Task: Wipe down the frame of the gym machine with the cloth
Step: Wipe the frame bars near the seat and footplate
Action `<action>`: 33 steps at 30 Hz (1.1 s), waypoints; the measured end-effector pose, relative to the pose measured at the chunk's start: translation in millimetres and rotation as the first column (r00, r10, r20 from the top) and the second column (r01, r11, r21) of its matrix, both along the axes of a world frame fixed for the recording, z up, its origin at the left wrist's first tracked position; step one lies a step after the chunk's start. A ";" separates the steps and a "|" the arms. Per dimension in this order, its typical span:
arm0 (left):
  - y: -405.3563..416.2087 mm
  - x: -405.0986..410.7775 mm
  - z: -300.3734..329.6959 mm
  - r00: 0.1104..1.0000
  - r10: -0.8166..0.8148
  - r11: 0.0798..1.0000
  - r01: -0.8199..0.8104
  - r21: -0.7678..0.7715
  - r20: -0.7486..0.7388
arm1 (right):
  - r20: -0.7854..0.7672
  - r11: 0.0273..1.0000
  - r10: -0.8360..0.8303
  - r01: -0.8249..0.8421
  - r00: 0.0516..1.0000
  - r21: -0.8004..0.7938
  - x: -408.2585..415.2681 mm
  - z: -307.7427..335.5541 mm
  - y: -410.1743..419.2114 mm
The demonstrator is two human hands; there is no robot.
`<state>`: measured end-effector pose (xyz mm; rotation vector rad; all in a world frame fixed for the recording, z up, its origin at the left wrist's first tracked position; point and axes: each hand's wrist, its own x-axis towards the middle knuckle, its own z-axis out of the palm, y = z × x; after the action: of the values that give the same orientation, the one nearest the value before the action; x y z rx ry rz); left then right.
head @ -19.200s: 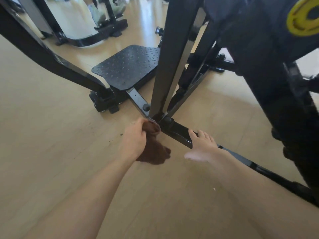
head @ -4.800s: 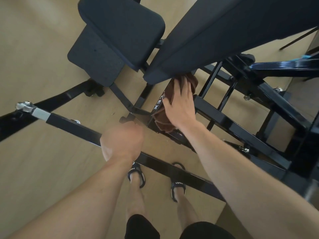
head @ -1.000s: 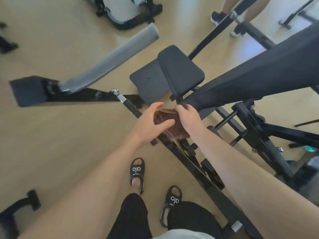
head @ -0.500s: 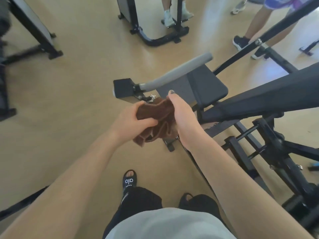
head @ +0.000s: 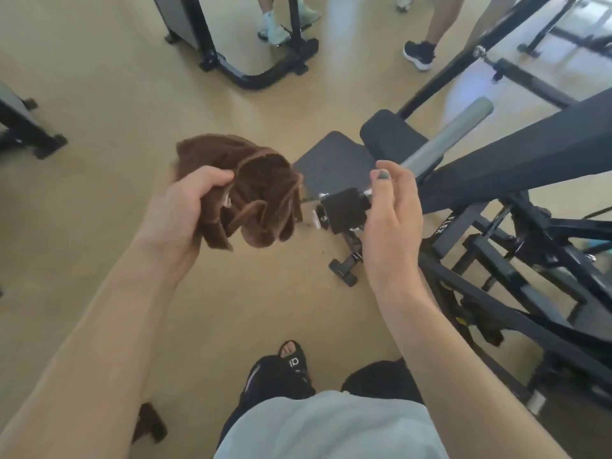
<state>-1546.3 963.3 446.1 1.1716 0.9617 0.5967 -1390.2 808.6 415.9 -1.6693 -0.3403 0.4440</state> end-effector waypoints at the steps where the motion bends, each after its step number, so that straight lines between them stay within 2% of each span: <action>1: 10.6 7.2 -1.0 0.999 -0.046 0.996 0.047 0.074 -0.017 | 0.004 1.000 -0.017 0.017 1.000 -0.002 -1.7 0.7 7.1; 3: 16.6 29.2 -7.3 0.977 -0.183 0.964 0.200 0.176 -0.107 | -0.007 1.000 -0.027 0.027 1.000 -0.002 -2.3 -0.9 20.7; 5: 7.2 55.7 -21.6 0.926 -0.313 0.922 0.350 0.165 -0.212 | -0.003 1.000 -0.019 0.019 1.000 -0.019 -0.9 -6.1 31.3; 7: -4.3 75.1 -41.8 0.875 -0.443 0.877 0.468 0.106 -0.197 | 0.040 0.998 -0.016 0.018 0.999 -0.057 1.0 -15.8 39.4; 11: -2.6 87.2 -53.9 0.841 -0.530 0.846 0.534 0.008 -0.111 | 0.172 0.989 -0.089 0.107 0.981 -0.102 -1.3 -36.9 51.0; 16: 1.8 96.3 -67.9 0.814 -0.551 0.813 0.573 0.101 -0.184 | 0.375 0.951 -0.215 0.280 0.902 -0.128 -6.3 -46.0 63.2; 22: 35.9 122.1 -118.8 0.748 -0.597 0.781 0.625 0.003 -0.290 | 0.523 0.934 -0.229 0.337 0.821 -0.121 -3.4 -51.4 67.0; 25: 53.2 133.9 -146.8 0.711 -0.595 0.773 0.633 -0.026 -0.376 | 0.546 0.933 -0.246 0.347 0.801 -0.089 -2.9 -55.3 66.5; 28: 61.8 141.1 -150.2 0.641 -0.618 0.734 0.678 -0.042 -0.455 | 0.504 0.928 -0.315 0.373 0.804 -0.016 -5.5 -56.9 64.7; 31: 56.1 133.1 -122.4 0.603 -0.702 0.665 0.745 -0.047 -0.380 | 0.505 0.900 -0.368 0.435 0.781 -0.018 -8.3 -54.5 67.8; 33: 50.8 120.5 -100.9 0.584 -0.765 0.609 0.794 -0.005 -0.272 | 0.494 0.887 -0.368 0.456 0.788 -0.067 -8.5 -54.0 69.4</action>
<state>-1425.8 1014.1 345.2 1.6543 0.5051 -0.2377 -1398.7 878.1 361.9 -1.9643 -0.2759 -0.2835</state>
